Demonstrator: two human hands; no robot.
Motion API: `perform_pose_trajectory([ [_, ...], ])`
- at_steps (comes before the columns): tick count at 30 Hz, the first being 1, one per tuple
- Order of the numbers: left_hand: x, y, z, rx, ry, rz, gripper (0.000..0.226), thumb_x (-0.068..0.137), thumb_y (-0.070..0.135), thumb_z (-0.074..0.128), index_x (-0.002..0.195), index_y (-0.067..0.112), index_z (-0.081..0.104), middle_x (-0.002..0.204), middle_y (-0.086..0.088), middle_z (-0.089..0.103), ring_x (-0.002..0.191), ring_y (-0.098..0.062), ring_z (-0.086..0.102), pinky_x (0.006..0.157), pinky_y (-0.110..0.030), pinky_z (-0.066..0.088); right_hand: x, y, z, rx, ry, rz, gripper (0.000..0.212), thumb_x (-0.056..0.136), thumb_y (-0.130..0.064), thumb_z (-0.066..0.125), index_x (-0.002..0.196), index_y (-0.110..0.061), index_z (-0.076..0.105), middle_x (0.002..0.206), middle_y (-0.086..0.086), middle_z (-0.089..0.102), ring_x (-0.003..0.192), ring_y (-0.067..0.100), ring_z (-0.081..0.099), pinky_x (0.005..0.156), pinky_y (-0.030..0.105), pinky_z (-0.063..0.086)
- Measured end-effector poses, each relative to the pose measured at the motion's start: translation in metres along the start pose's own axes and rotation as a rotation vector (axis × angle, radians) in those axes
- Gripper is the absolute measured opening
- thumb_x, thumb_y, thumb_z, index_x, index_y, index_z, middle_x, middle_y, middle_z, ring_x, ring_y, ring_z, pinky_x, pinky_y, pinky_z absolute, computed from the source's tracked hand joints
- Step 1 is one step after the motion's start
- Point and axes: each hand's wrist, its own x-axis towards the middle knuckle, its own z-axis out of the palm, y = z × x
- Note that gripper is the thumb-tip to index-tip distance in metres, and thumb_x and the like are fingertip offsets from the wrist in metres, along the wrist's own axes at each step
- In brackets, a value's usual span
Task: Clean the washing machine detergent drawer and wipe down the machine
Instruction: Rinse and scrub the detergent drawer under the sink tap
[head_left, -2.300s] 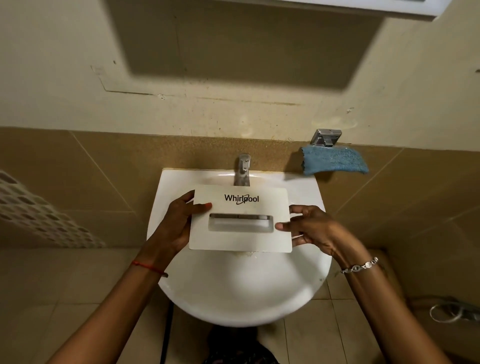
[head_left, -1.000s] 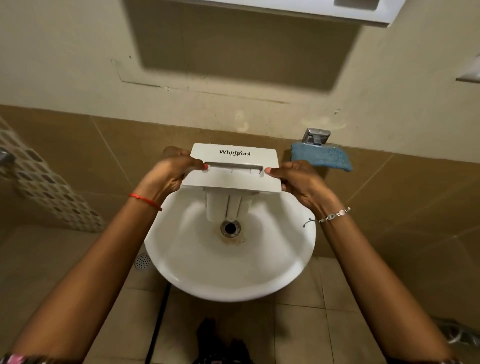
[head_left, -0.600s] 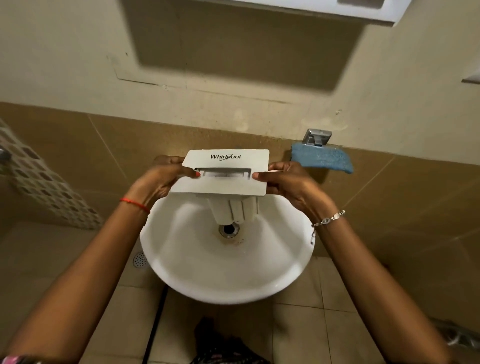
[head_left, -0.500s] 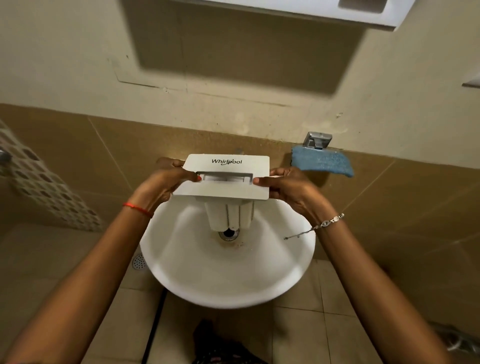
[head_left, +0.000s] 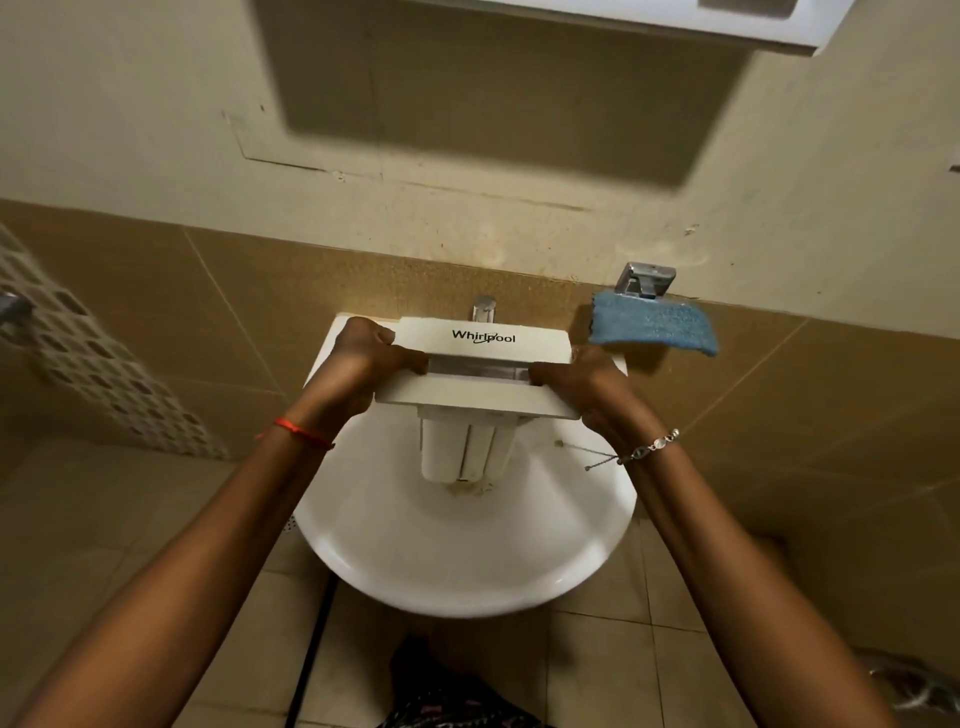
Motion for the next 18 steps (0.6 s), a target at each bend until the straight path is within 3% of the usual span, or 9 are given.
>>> perform_pose_trajectory([
  [2, -0.001, -0.001, -0.001, -0.007, -0.002, -0.016, 0.029, 0.066, -0.001, 0.076, 0.067, 0.008, 0.048, 0.067, -0.005, 0.044, 0.057, -0.018, 0.044, 0.044, -0.020, 0.030, 0.000, 0.002, -0.001, -0.021, 0.005, 0.001, 0.014, 0.081, -0.003, 0.065, 0.084, -0.014, 0.057, 0.074, -0.002, 0.057, 0.057, 0.008, 0.048, 0.035, 0.005, 0.034],
  [5, -0.003, -0.003, -0.001, -0.067, -0.029, 0.050, 0.026, 0.064, -0.006, 0.073, 0.088, 0.000, 0.066, 0.088, -0.012, 0.064, 0.077, -0.025, 0.057, 0.053, -0.022, 0.042, 0.002, 0.008, 0.006, 0.017, 0.052, -0.052, 0.023, 0.078, 0.003, 0.063, 0.069, -0.017, 0.059, 0.083, 0.003, 0.063, 0.071, 0.017, 0.057, 0.058, 0.016, 0.048],
  [9, -0.002, -0.006, -0.002, -0.094, -0.039, 0.026, 0.030, 0.064, -0.010, 0.073, 0.087, 0.003, 0.059, 0.079, -0.006, 0.055, 0.072, -0.022, 0.054, 0.047, -0.020, 0.040, 0.001, 0.013, 0.009, 0.016, 0.042, -0.042, 0.028, 0.078, 0.004, 0.061, 0.066, -0.020, 0.055, 0.072, 0.001, 0.061, 0.064, 0.012, 0.054, 0.056, 0.017, 0.049],
  [12, -0.007, -0.007, 0.000, -0.094, -0.053, 0.039, 0.020, 0.065, -0.011, 0.071, 0.073, 0.003, 0.059, 0.072, -0.005, 0.056, 0.067, -0.023, 0.055, 0.045, -0.015, 0.041, 0.001, 0.016, 0.009, -0.008, 0.050, -0.039, 0.021, 0.077, 0.000, 0.064, 0.071, -0.020, 0.057, 0.089, 0.010, 0.066, 0.078, 0.022, 0.061, 0.075, 0.033, 0.058],
  [13, -0.007, -0.010, 0.000, -0.093, -0.049, 0.023, 0.024, 0.065, -0.011, 0.072, 0.067, 0.005, 0.053, 0.070, -0.004, 0.050, 0.064, -0.021, 0.050, 0.042, -0.014, 0.038, 0.000, 0.016, 0.008, -0.027, 0.034, -0.023, 0.022, 0.078, -0.002, 0.064, 0.070, -0.020, 0.054, 0.086, 0.009, 0.064, 0.074, 0.021, 0.060, 0.069, 0.023, 0.057],
  [15, -0.007, -0.012, 0.000, -0.090, -0.045, -0.004, 0.032, 0.062, -0.006, 0.076, 0.076, 0.003, 0.047, 0.077, -0.006, 0.043, 0.069, -0.021, 0.044, 0.043, -0.018, 0.034, -0.003, 0.015, 0.003, -0.041, 0.011, 0.003, 0.029, 0.082, -0.006, 0.064, 0.067, -0.020, 0.044, 0.072, 0.003, 0.054, 0.061, 0.011, 0.048, 0.040, 0.006, 0.040],
  [16, -0.008, -0.012, 0.000, -0.083, -0.052, -0.002, 0.037, 0.058, -0.002, 0.078, 0.084, -0.001, 0.051, 0.083, -0.011, 0.046, 0.075, -0.023, 0.047, 0.046, -0.021, 0.034, -0.004, 0.015, 0.002, -0.033, 0.014, 0.000, 0.030, 0.083, -0.006, 0.064, 0.066, -0.019, 0.042, 0.070, 0.001, 0.052, 0.059, 0.008, 0.045, 0.036, 0.006, 0.035],
  [18, -0.007, -0.015, 0.000, -0.083, -0.073, -0.003, 0.048, 0.052, 0.005, 0.081, 0.092, -0.007, 0.056, 0.093, -0.015, 0.053, 0.082, -0.025, 0.051, 0.046, -0.021, 0.036, -0.002, 0.017, 0.003, -0.035, 0.012, -0.028, 0.023, 0.081, -0.004, 0.064, 0.069, -0.018, 0.051, 0.079, 0.005, 0.059, 0.063, 0.009, 0.051, 0.044, 0.009, 0.042],
])
